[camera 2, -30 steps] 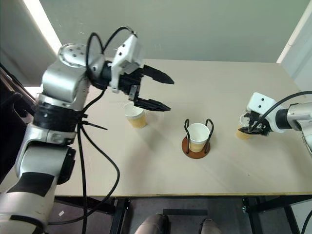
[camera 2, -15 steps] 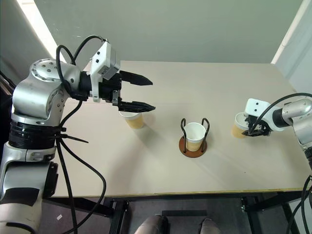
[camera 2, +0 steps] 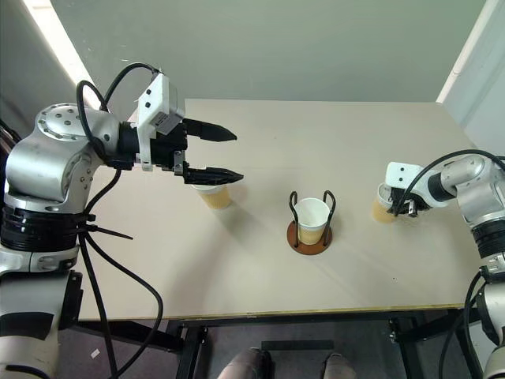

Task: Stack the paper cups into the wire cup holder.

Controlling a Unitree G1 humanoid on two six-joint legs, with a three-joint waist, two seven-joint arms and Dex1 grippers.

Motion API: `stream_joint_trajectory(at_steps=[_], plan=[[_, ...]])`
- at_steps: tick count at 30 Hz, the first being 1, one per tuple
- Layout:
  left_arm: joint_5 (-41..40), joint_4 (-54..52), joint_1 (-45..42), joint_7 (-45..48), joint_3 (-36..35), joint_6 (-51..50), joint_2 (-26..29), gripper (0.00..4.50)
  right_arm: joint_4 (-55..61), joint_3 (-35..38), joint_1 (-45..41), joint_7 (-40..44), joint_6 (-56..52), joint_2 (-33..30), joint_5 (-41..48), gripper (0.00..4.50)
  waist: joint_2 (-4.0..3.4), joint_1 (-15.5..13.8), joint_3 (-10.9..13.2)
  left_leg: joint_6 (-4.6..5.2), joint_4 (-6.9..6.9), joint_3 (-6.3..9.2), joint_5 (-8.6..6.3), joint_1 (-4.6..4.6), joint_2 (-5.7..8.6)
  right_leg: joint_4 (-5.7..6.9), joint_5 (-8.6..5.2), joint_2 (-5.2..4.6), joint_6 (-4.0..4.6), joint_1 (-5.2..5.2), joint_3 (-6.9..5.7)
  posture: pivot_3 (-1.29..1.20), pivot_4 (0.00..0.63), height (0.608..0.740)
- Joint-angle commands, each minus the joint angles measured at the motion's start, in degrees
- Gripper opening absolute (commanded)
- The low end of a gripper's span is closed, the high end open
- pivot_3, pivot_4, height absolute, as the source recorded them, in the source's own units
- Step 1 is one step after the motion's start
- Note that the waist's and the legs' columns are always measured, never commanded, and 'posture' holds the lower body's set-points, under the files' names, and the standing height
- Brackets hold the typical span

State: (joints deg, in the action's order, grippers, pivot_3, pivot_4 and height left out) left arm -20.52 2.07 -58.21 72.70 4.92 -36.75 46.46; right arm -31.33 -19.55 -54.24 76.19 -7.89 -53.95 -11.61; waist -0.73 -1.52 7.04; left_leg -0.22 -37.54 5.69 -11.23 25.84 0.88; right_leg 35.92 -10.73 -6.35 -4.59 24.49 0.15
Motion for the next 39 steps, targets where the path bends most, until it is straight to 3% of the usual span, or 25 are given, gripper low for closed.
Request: stream_joint_trajectory(at_steps=[1, 11, 21, 29, 39], plan=[[-0.43, -2.48, 0.22, -0.78, -1.38, 0.00, 1.09, 4.50, 1.37, 0.41, -0.75, 1.07, 0.46, 0.33, -0.67, 0.13, 0.00, 0.02, 0.00, -0.09, 0.01, 0.00, 0.02, 0.00, 0.00, -0.01, -0.01, 0.00, 0.01, 0.01, 0.00, 0.00, 0.150, 0.740], [-0.39, -2.43, 0.39, -0.91, -0.95, 0.12, 1.56, 4.50, 7.69, 4.05, -2.79, 5.95, -2.54, -0.50, 2.91, 0.05, -0.02, 0.00, 0.01, -0.41, 0.12, 0.01, 0.01, 0.01, -0.01, -0.02, -0.06, 0.00, 0.10, 0.05, -0.02, 0.00, 0.150, 0.740], [-0.04, -1.29, 1.00, -0.05, -0.49, 0.92, 2.66, 4.50, 25.63, 8.57, -15.62, 15.58, -16.56, -1.82, 14.01, 0.05, -0.07, 0.13, 0.06, -0.70, 0.56, 0.12, 0.14, 0.09, -0.08, -0.01, -0.24, 0.11, 0.41, 0.33, -0.08, 0.00, 0.150, 0.740], [0.35, 0.22, 0.08, -0.12, 0.72, 2.01, 1.34, 4.50, 34.16, 4.50, -16.76, 16.30, -20.68, 0.54, 18.74, 0.05, -0.07, 0.16, 0.06, -0.75, 0.54, 0.11, 0.21, 0.08, -0.09, 0.01, -0.25, 0.13, 0.43, 0.34, -0.08, 0.00, 0.150, 0.740], [0.61, 0.23, 0.30, -0.26, 1.27, 2.61, 0.45, 4.50, 34.00, -2.07, -17.58, 16.31, -11.79, 1.89, 17.22, 0.05, -0.07, 0.21, 0.06, -0.73, 0.53, 0.10, 0.29, 0.07, -0.13, 0.08, -0.25, 0.13, 0.43, 0.38, -0.08, 0.00, 0.150, 0.740]])
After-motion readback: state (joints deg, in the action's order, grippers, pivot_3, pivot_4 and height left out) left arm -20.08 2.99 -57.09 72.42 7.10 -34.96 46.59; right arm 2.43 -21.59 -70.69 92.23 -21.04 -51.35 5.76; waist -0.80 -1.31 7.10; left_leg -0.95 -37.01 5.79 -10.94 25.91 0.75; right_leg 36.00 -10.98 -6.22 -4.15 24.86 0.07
